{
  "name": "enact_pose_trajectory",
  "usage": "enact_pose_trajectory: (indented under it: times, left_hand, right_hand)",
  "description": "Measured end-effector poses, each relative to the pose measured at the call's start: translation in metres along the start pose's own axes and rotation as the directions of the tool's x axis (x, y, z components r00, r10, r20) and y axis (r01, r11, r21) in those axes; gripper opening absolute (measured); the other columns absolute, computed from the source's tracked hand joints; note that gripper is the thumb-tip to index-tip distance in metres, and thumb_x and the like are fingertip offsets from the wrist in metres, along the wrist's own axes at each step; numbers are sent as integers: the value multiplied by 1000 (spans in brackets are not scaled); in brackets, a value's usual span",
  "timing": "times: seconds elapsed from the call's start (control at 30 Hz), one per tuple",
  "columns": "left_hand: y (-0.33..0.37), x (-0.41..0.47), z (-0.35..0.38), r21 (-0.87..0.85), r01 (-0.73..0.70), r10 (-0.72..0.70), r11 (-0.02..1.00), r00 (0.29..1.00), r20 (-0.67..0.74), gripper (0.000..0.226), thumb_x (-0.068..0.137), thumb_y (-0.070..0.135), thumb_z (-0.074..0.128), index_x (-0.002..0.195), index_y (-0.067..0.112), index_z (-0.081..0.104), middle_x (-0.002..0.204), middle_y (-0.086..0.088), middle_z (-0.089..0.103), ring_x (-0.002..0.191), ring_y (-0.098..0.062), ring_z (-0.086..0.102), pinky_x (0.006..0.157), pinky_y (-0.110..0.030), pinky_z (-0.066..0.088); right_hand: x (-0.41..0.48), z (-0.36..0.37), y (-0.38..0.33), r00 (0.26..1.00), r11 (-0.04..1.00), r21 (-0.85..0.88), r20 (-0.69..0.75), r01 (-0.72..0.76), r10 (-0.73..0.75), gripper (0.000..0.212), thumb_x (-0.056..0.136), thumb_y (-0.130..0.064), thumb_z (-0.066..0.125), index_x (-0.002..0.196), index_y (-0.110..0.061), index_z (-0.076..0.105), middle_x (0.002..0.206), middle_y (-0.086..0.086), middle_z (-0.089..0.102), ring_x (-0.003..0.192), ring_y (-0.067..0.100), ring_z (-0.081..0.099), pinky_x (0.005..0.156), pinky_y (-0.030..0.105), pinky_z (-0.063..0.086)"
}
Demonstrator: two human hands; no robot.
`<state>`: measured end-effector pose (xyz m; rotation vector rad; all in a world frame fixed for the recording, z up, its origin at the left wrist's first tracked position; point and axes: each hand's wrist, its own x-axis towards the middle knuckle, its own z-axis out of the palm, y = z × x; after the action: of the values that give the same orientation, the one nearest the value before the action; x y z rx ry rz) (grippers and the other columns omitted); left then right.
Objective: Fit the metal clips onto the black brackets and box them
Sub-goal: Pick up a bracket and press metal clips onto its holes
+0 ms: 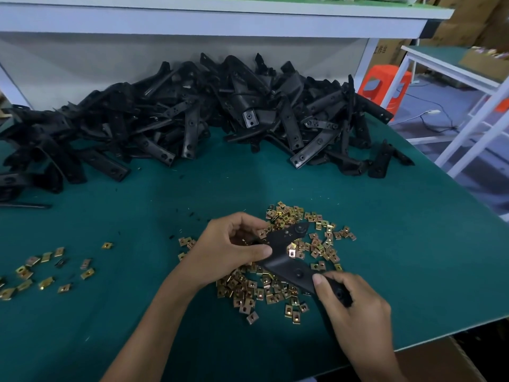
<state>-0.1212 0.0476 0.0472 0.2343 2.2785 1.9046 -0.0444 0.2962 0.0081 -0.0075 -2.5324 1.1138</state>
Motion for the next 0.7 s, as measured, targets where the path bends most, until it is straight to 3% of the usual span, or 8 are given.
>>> enact_pose_trajectory:
  times: [0.37, 0.53, 0.63, 0.7]
  left_hand:
    - [-8, 2, 13, 30, -5, 7, 1000, 998, -65, 26, 71, 41, 81, 95, 35, 77, 97, 10, 77, 88, -8, 73, 74, -21, 55]
    - [-6, 3, 10, 76, -18, 20, 997, 1000, -23, 35, 70, 51, 82, 102, 44, 71, 103, 17, 74, 98, -2, 69, 85, -23, 52]
    - [-6, 1, 11, 159, -18, 25, 987, 999, -39, 29, 73, 54, 84, 95, 39, 71, 94, 16, 74, 85, -2, 69, 75, -25, 52]
    - [-6, -1, 14, 242, -84, 99, 966, 994, -49, 24, 80, 54, 77, 92, 36, 67, 90, 17, 70, 81, -3, 66, 71, -23, 47]
  right_hand:
    - [1, 0, -1, 1000, 1000, 20, 14, -23, 23, 37, 82, -56, 59, 89, -24, 76, 79, -14, 67, 81, 3, 63, 64, 15, 45]
    - [1, 0, 0, 999, 998, 41, 2, -41, 40, 35, 82, -56, 60, 90, -26, 76, 79, -14, 68, 84, 4, 63, 66, 15, 46]
    - [1, -1, -1, 998, 997, 58, -6, -55, 55, 31, 83, -56, 60, 89, -29, 74, 78, -15, 67, 83, 2, 63, 64, 11, 44]
    - [1, -1, -1, 998, 997, 61, -6, -56, 56, 28, 83, -55, 61, 88, -30, 74, 78, -16, 66, 82, 2, 63, 63, 10, 43]
